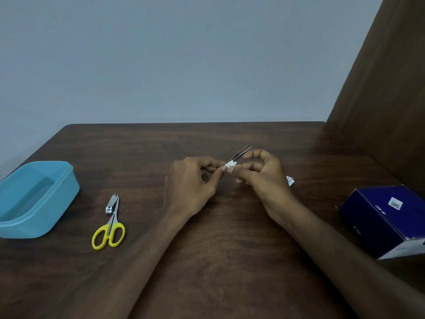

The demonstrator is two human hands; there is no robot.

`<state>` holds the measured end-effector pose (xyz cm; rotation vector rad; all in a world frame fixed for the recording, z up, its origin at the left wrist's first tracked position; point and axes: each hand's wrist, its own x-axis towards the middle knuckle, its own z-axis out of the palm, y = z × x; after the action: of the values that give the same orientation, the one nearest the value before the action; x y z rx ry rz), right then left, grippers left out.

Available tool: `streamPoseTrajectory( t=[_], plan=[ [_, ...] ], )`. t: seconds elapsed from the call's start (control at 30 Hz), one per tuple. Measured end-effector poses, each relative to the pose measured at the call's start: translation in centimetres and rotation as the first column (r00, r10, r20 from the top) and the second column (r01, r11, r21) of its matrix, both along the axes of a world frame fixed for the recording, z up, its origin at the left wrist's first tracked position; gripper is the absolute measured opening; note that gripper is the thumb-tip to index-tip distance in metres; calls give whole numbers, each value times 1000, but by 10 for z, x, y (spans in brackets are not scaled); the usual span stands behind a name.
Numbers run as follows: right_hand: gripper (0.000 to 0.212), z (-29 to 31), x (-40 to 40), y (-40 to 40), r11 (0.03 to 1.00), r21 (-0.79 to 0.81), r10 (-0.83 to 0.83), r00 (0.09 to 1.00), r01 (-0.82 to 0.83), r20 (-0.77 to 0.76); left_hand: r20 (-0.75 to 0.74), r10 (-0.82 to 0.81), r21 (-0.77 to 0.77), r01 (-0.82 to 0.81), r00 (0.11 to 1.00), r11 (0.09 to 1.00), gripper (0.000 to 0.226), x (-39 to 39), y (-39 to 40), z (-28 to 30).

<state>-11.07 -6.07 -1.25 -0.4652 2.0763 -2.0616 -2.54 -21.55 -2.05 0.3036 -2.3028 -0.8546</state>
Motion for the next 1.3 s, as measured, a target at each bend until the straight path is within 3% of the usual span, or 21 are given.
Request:
streamPoseTrajectory(
  t=[0.13, 0.3, 0.4, 0.53, 0.67, 1.0, 1.13, 1.3],
  plan=[
    [46, 5, -7, 6, 988, -80, -133, 991, 132, -7, -14, -15, 57, 16, 1000, 998, 12, -1, -1, -1],
    [46, 1, 3, -1, 999, 44, -20, 998, 23, -62, -17, -78, 61, 79, 997, 995, 16, -2, -4, -3],
    [46, 1, 1, 0, 998, 39, -50, 995, 54, -88, -15, -77, 71, 78, 997, 994, 16, -3, -5, -4],
    [42, 8, -11, 8, 973, -107, -213, 976, 207, -50, 7, -76, 106, 75, 997, 992, 10, -5, -6, -5],
    [35, 8, -24, 16, 919, -228, -324, 946, 321, 26, 19, -59, 241, 53, 998, 969, 6, -8, -11, -6],
    [20, -3, -13, 0, 971, -231, -35, 994, 60, 107, -110, -195, 501, 224, 975, 836, 6, -12, -11, -2],
    [10, 2, -10, -1, 930, -362, 8, 983, 60, 184, -103, -252, 503, 269, 962, 821, 6, -11, -12, -4],
    [3, 7, -14, 1, 865, -476, -83, 980, 162, 183, -103, -278, 504, 291, 955, 813, 7, -12, -12, -5]
  ],
)
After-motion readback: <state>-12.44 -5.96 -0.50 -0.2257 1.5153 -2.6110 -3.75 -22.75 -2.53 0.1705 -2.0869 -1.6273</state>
